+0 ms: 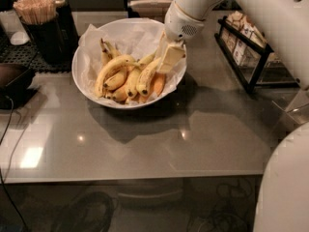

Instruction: Pick banana from white bowl

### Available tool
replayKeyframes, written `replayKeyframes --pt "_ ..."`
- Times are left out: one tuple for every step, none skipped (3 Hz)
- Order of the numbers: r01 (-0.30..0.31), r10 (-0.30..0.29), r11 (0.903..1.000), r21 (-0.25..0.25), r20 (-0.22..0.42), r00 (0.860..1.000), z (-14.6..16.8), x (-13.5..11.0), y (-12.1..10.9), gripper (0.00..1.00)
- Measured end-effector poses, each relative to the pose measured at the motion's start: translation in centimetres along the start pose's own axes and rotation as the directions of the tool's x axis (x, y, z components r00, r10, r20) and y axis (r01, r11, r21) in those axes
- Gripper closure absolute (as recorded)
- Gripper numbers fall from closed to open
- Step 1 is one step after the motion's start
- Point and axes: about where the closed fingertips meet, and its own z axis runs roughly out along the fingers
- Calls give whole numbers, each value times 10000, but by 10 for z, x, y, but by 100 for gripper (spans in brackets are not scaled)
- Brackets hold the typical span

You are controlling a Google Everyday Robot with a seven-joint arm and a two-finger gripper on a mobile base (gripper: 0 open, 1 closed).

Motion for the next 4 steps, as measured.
replayKeyframes --pt "-245 243 9996 102 257 9994 -13 1 9 100" --pt "-933 925 9956 67 791 9926 -32 9 36 100" --pt "-1854 1820 9827 29 1764 9673 -57 19 74 100" --pt "-2685 2599 9631 -164 3144 9130 -79 22 119 100"
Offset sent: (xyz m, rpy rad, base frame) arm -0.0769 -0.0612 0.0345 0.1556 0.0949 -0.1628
